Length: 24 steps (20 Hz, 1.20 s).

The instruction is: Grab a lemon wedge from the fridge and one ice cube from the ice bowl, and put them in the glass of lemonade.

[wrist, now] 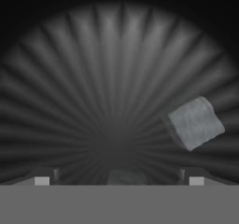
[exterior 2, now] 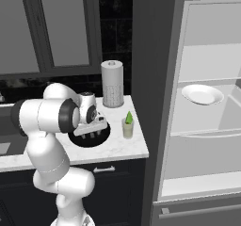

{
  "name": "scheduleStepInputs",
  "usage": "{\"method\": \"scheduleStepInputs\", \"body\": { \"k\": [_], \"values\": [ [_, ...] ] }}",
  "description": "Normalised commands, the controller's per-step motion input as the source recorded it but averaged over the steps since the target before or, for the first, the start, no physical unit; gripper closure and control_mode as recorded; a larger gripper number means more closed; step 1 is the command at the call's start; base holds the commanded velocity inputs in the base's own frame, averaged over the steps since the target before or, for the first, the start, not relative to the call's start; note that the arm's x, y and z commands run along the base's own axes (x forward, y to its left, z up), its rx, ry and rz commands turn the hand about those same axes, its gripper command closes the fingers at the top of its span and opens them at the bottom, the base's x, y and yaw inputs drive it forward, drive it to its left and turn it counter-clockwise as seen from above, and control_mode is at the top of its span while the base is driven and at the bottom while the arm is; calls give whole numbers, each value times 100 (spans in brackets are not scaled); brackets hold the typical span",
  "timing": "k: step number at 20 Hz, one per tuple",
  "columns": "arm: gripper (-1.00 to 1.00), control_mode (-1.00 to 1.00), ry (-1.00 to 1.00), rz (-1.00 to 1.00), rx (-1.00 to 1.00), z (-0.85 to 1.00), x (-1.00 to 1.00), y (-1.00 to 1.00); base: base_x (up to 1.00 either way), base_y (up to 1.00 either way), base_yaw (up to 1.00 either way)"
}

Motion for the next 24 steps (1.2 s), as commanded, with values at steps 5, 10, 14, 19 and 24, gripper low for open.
{"method": "scheduleStepInputs", "body": {
  "k": [5, 10, 14, 19, 24],
  "values": [
    [-100, -100, 0, -7, 0, 3, 11, -4, 0, 0, 0],
    [-100, -100, 0, -6, 3, 2, 3, -14, 0, 0, 0],
    [-100, -100, -1, -1, 1, 0, 0, 0, 0, 0, 0],
    [-100, -100, -8, 0, 0, -7, 8, 15, 0, 0, 0],
    [-100, -100, -4, 0, 0, -28, 8, 7, 0, 0, 0]
  ]
}}
